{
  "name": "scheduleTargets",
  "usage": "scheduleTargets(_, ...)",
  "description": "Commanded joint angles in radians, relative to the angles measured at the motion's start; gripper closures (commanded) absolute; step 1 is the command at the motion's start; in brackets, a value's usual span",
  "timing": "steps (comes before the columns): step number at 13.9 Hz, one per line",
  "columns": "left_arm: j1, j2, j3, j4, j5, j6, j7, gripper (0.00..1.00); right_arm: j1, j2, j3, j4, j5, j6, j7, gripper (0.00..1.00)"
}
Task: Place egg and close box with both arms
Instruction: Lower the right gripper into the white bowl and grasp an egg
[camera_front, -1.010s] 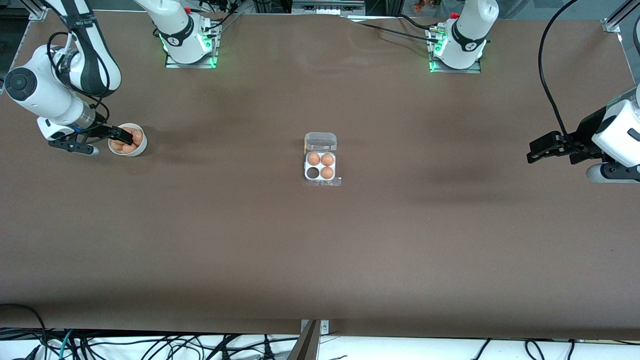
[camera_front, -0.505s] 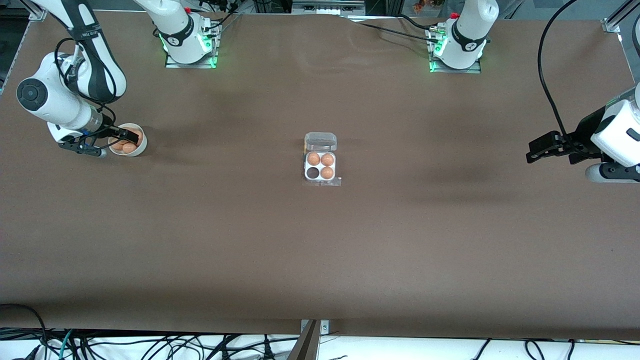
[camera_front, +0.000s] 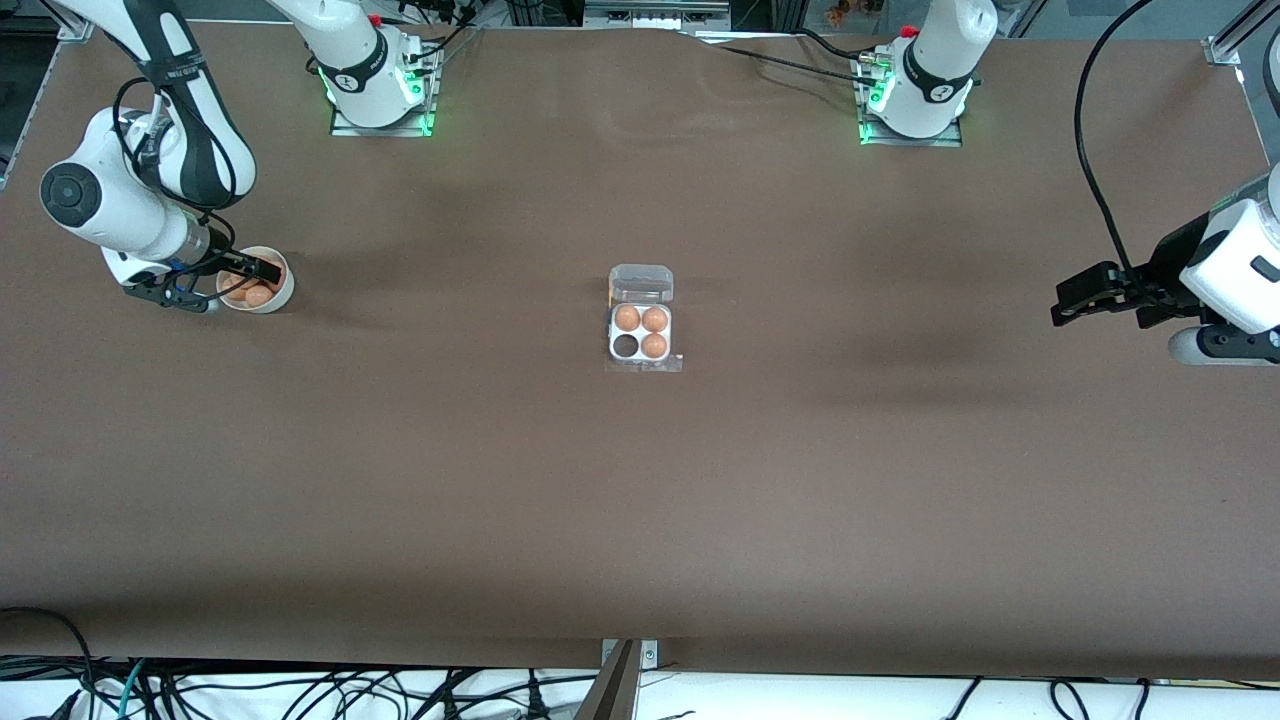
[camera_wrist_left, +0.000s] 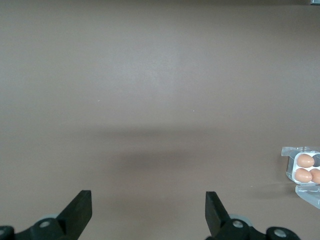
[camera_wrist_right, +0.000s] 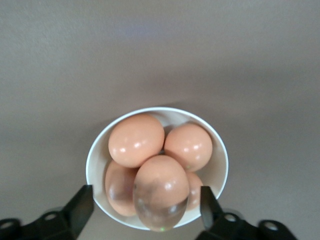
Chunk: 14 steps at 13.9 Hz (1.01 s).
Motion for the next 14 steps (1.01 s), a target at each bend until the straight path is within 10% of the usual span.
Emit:
scheduleTargets(1,-0.005,-0.007,0.003,0.009,-0.007,-0.016,0.000,0.00,-0.001,-0.011,-0.002,0.001,-0.005,-0.023,0.015,0.32)
scheduleTargets(14,-0.005,-0.007,0.003,0.006,-0.007,-0.016,0.000,0.00,-0.001,-0.011,-0.002,0.021,-0.003,-0.047,0.011,0.50)
